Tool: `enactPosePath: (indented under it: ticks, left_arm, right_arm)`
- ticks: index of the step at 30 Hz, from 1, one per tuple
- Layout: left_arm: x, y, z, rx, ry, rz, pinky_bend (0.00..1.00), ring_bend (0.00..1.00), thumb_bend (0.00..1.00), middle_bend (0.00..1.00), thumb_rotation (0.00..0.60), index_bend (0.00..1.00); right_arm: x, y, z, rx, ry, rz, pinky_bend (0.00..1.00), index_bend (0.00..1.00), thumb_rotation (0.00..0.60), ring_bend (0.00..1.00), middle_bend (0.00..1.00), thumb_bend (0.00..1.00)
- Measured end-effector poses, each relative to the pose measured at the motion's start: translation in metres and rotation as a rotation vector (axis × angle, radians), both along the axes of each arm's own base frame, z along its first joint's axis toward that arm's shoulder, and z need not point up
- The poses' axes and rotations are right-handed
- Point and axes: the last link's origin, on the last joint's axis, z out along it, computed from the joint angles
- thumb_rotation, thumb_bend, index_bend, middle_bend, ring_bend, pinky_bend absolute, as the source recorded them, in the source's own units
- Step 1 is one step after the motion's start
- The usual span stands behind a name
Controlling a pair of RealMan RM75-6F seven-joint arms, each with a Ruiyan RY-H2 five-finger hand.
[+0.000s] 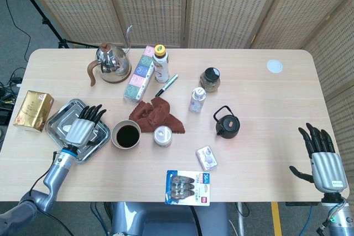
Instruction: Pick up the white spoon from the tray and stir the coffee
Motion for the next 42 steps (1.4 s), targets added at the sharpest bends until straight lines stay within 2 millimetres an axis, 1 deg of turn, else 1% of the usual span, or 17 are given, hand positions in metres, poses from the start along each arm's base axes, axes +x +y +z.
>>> enactPosePath:
  ticks: [3,5,8,10,13,17,22,27,34,42]
  left_arm:
    - [-0.006,-0.005,0.009,0.003,-0.013,0.005,0.00,0.00,0.00,0.00,0.600,0.11]
    - [-0.009,-0.008,0.015,0.000,-0.019,0.010,0.00,0.00,0.00,0.00,0.600,0.14]
    - [-0.012,-0.012,0.023,0.001,-0.026,0.019,0.00,0.00,0.01,0.00,0.600,0.27]
    - [-0.014,-0.013,0.028,0.006,-0.030,0.029,0.00,0.00,0.06,0.00,0.600,0.36]
    - [-0.013,-0.013,0.032,0.018,-0.056,0.057,0.00,0.00,0.13,0.00,0.600,0.44]
    - [-0.009,-0.008,0.035,0.039,-0.089,0.102,0.00,0.00,0.16,0.00,0.600,0.45]
    - [-0.008,0.001,0.038,0.080,-0.083,0.148,0.00,0.00,0.20,0.00,0.600,0.45]
    - [-0.011,0.007,0.039,0.121,-0.070,0.217,0.00,0.00,0.21,0.00,0.600,0.47]
    - [-0.010,0.010,0.034,0.163,-0.047,0.287,0.00,0.00,0.25,0.00,0.600,0.48]
    - [-0.002,0.014,0.023,0.177,-0.086,0.397,0.00,0.00,0.30,0.00,0.600,0.48]
  right_arm:
    - [0.000,0.000,-0.001,0.005,-0.001,0.001,0.00,0.00,0.600,0.00,0.00,0.00]
    - [0.001,0.001,-0.002,0.009,-0.001,0.002,0.00,0.00,0.600,0.00,0.00,0.00]
    - [0.001,0.001,-0.002,0.011,-0.003,0.004,0.00,0.00,0.600,0.00,0.00,0.00]
    - [0.002,0.001,-0.002,0.011,-0.006,0.005,0.00,0.00,0.600,0.00,0.00,0.00]
    - [0.002,0.002,-0.003,0.016,-0.008,0.006,0.00,0.00,0.600,0.00,0.00,0.00]
    - [0.002,0.003,-0.005,0.026,-0.006,0.007,0.00,0.00,0.600,0.00,0.00,0.00]
    - [0.002,0.002,-0.004,0.026,-0.008,0.004,0.00,0.00,0.600,0.00,0.00,0.00]
    - [0.001,0.001,-0.004,0.026,-0.011,0.000,0.00,0.00,0.600,0.00,0.00,0.00]
    - [0.001,0.001,-0.004,0.032,-0.015,-0.003,0.00,0.00,0.600,0.00,0.00,0.00]
    - [0.000,0.001,-0.003,0.036,-0.017,-0.008,0.00,0.00,0.600,0.00,0.00,0.00]
